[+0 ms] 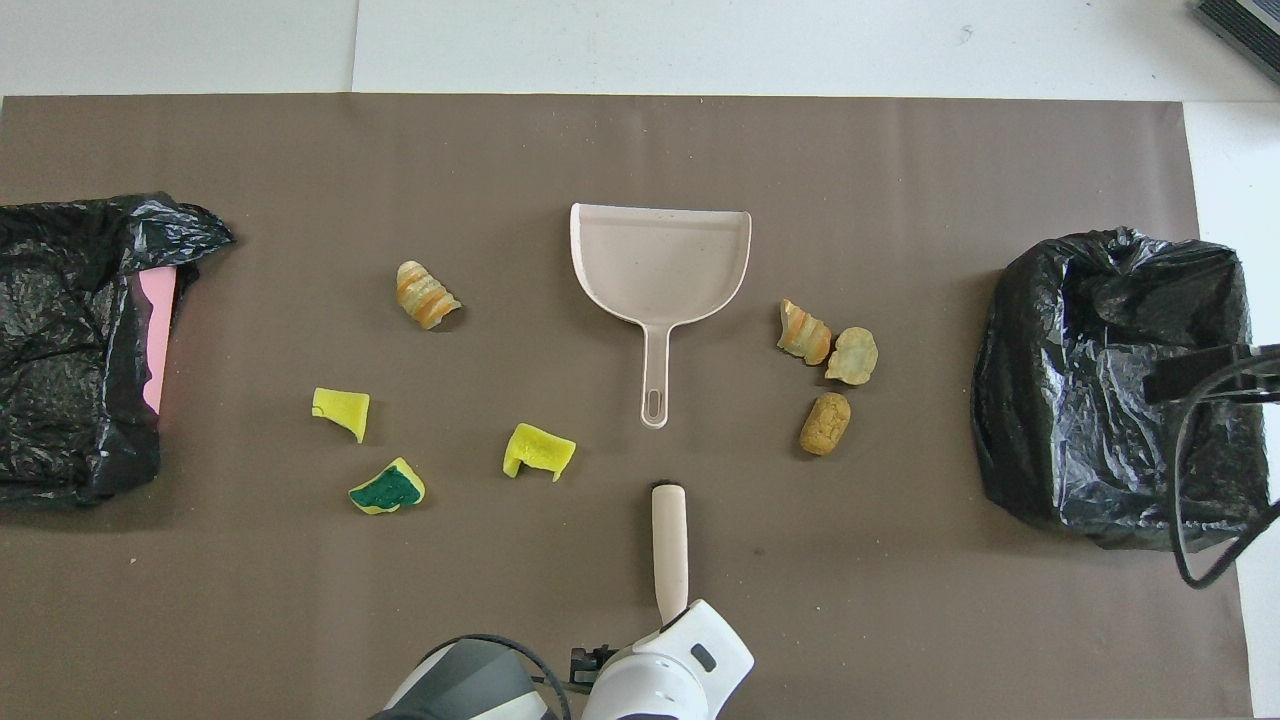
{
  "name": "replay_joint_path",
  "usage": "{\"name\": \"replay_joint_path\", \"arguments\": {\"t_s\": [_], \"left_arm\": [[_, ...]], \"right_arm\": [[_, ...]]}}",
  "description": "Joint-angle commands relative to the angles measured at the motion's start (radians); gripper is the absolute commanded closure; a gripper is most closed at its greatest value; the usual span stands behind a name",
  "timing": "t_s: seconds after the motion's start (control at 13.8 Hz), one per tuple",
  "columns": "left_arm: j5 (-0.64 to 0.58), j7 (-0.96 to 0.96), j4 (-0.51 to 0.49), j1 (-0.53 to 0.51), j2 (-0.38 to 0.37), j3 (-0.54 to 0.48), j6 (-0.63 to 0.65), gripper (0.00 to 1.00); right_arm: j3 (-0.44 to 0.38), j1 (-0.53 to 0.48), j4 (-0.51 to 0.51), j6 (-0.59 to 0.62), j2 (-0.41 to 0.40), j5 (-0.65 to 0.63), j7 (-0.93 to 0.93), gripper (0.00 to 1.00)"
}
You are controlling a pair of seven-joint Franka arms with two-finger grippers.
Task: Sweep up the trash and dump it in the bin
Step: 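Reach the left gripper to the brush handle and grasp it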
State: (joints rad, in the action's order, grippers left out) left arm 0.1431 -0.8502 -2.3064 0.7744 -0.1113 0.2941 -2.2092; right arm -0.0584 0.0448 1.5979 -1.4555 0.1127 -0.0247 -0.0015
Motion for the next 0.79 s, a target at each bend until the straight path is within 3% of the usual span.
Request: {"name": "replay_joint_path", "arguments": {"t_s": [0.0,0.51,0.58,0.65,0.72], "left_arm": [[0.009,-0.035,0.002,0.029,0.048,-0.021,-0.05,0.0],[0.009,-0.078,0.002,0.078,0.101,-0.02,-0.063,0.01],[0.013,-0.081,0.002,0.088,0.105,-0.02,-0.063,0.06],[0.032,-0.081,0.001,0.097,0.105,-0.02,-0.061,0.19],[0.041,-0.081,0.002,0.097,0.107,-0.02,-0.06,0.26]], "right_arm": [[-0.001,-0.017,0.017,0.026,0.025,0.012,-0.067,0.0],[0.008,-0.008,0.088,0.037,0.059,0.005,-0.074,0.0],[0.006,-0.01,0.091,0.035,0.059,0.006,-0.072,0.0],[0.006,-0.013,0.097,0.035,0.059,0.006,-0.072,0.0],[0.006,-0.014,0.1,0.034,0.059,0.006,-0.072,0.0]]}}
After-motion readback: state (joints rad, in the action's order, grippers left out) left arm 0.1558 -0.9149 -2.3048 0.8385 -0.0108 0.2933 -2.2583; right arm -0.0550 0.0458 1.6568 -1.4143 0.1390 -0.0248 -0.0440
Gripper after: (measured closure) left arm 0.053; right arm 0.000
